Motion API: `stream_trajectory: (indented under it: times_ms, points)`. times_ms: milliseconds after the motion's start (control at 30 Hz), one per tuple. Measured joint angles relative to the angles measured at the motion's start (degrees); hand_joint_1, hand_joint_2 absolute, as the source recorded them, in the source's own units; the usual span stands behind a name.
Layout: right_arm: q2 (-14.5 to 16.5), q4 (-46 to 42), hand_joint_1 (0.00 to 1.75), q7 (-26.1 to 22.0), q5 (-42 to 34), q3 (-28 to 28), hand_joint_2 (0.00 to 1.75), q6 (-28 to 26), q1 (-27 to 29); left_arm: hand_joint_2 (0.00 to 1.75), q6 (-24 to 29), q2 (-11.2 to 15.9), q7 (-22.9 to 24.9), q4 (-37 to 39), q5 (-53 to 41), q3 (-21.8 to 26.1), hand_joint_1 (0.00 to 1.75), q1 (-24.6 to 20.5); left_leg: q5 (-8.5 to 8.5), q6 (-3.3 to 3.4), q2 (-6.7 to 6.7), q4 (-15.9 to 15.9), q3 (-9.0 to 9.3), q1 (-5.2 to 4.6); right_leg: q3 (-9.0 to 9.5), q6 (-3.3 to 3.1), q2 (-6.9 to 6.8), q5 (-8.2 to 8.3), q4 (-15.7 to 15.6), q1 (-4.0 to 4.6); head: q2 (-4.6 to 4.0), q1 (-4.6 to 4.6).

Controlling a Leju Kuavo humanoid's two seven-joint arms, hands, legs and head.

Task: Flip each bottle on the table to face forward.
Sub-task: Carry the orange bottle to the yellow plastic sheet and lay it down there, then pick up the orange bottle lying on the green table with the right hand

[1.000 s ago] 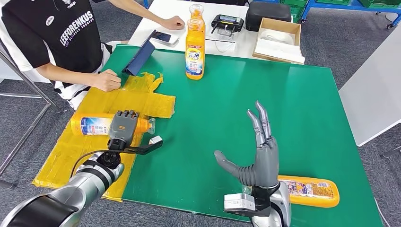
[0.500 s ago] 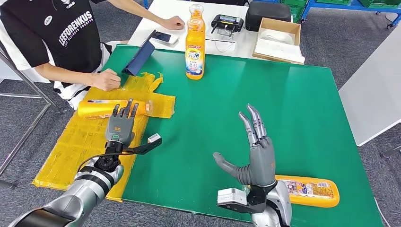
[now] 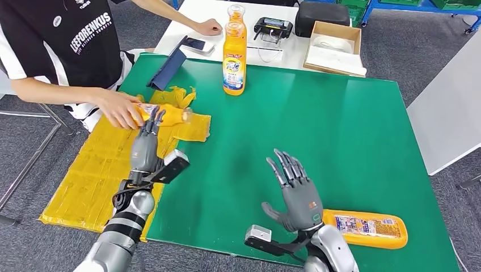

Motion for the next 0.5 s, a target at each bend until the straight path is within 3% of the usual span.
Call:
stream_trajectory:
  times_ms: [100,300,500]
  points:
    - [-1.1,0.6,0.0,0.7,0.9,0.0,1.75,0.3,0.6,1.75,-2.2,-1.5,-0.6,-4.1,2.1,0.9,0.0,1.1,0.0,0.0,0.01,0.0,0.02,0.02,-0.02,0.0,0.0,0.0,0.0,0.01,0.0,-0.01]
    - [-4.4,0.2,0.0,2.8,2.3,-3.4,1.75,2.5,5.6,1.75,-11.7,-4.2,-2.6,-8.8,12.7,1.0,0.0,3.2,0.0,0.0,-0.21,0.0,0.03,0.03,0.03,0.01,-0.08,-0.03,0.0,0.01,0.0,-0.01]
    - [-7.0,-0.5,0.0,0.9,1.6,-8.4,1.75,3.8,9.8,1.75,-13.7,-5.7,-3.1,-10.3,15.5,-0.2,0.0,3.8,-0.02,0.01,-0.22,0.0,0.0,-0.01,0.02,0.02,-0.07,-0.02,0.0,-0.01,0.0,-0.02]
